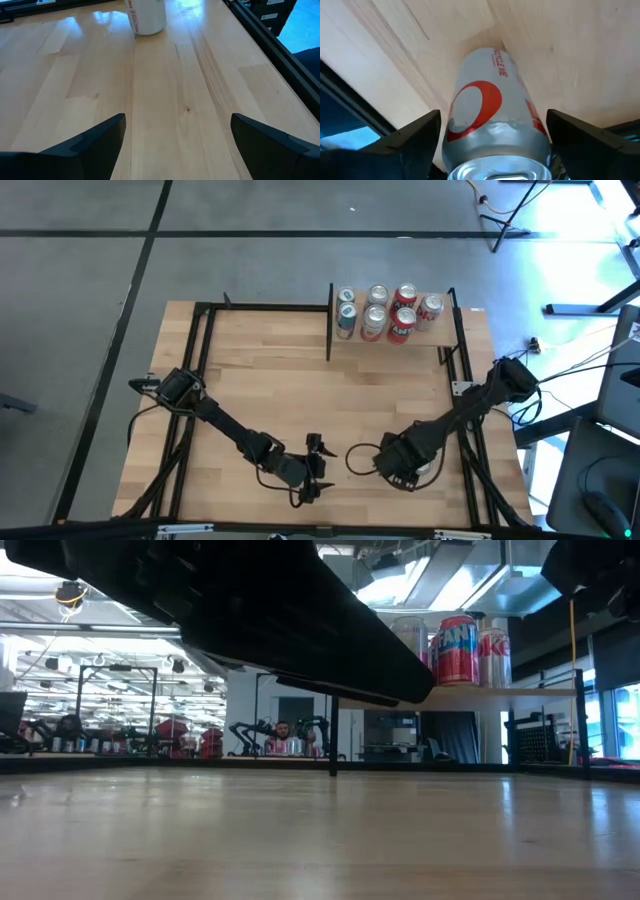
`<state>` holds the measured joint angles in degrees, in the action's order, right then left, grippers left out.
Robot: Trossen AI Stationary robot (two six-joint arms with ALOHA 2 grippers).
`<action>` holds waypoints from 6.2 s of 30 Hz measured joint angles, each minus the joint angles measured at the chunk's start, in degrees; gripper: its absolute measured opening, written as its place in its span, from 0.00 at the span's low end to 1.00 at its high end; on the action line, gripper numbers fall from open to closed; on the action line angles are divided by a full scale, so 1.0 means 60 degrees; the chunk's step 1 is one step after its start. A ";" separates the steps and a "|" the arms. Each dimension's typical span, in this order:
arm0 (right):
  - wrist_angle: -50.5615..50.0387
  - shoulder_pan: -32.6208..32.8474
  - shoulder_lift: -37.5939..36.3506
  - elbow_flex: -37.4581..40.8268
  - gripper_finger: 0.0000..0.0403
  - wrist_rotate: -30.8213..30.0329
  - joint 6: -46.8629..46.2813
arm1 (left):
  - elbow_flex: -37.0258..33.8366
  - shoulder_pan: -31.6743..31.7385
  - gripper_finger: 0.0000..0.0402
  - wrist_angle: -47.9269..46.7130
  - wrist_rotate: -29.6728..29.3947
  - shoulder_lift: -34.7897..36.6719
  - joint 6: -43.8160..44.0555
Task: Place canned beverage on shelf
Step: Put the red silver soda can and align with other red silver can on the shelf, then return to Home Position
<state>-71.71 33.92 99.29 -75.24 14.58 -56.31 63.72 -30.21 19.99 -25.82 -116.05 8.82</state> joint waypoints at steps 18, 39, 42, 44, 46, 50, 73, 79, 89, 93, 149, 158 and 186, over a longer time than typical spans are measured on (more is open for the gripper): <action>-0.0315 0.1138 -0.0004 -0.0015 0.93 0.0002 -0.0737 | 0.0000 -0.0030 0.87 0.0004 -0.0001 0.0000 0.0003; 0.0723 0.3105 0.0033 0.0084 0.90 -0.3681 -0.1318 | 0.0000 -0.0030 0.87 0.0004 -0.0001 0.0000 0.0000; 0.0747 0.3100 0.0033 0.0201 0.87 -0.3683 -0.1377 | 0.0000 -0.0030 0.87 0.0004 -0.0002 0.0000 0.0000; 0.0850 0.3098 0.0033 0.0269 0.85 -0.3684 -0.1391 | 0.0000 -0.0030 0.87 0.0004 0.0000 0.0000 0.0000; 0.0942 0.3098 0.0033 0.0291 0.81 -0.3705 -0.1331 | 0.0000 -0.0030 0.87 0.0002 0.0000 0.0000 0.0000; 0.0953 0.3095 0.0011 0.0291 0.69 -0.3719 -0.1295 | 0.0000 -0.0030 0.87 0.0002 -0.0004 0.0000 0.0000; -0.2971 -0.0252 -0.4515 0.0310 0.69 -0.5755 0.0145 | 0.0000 -0.0030 0.87 0.0000 0.0000 0.0000 0.0000; -0.3091 -0.2645 -0.5465 0.0075 0.69 -0.5932 0.1861 | 0.0000 -0.0030 0.87 0.0004 -0.0003 0.0000 -0.0003; -0.3054 -0.6575 -0.5183 -0.1967 0.69 -0.5302 0.5736 | 0.0000 -0.0015 0.87 0.0000 0.0000 0.0000 -0.0036; -0.3060 -0.7936 -0.5088 -0.1924 0.69 -0.4745 0.6792 | 0.0000 -0.0031 0.87 -0.0058 -0.0004 0.0000 -0.0034; -0.2516 -1.1159 -0.3581 -0.1727 0.98 -0.5215 0.9934 | -0.0002 -0.0059 0.87 -0.0251 -0.0002 0.0000 0.0004; -0.2844 -1.1152 -0.3665 -0.2106 0.95 -0.5234 0.9938 | 0.0000 -0.0059 0.87 -0.0251 0.0000 0.0000 0.0004; 0.3259 -0.5031 -0.6927 0.1610 0.79 -0.4387 0.7376 | -0.0004 -0.0048 0.78 0.0034 -0.0331 0.0074 0.0393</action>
<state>-52.16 3.74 57.72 -65.58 -11.74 -12.06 63.70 -30.50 20.19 -27.81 -115.61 11.18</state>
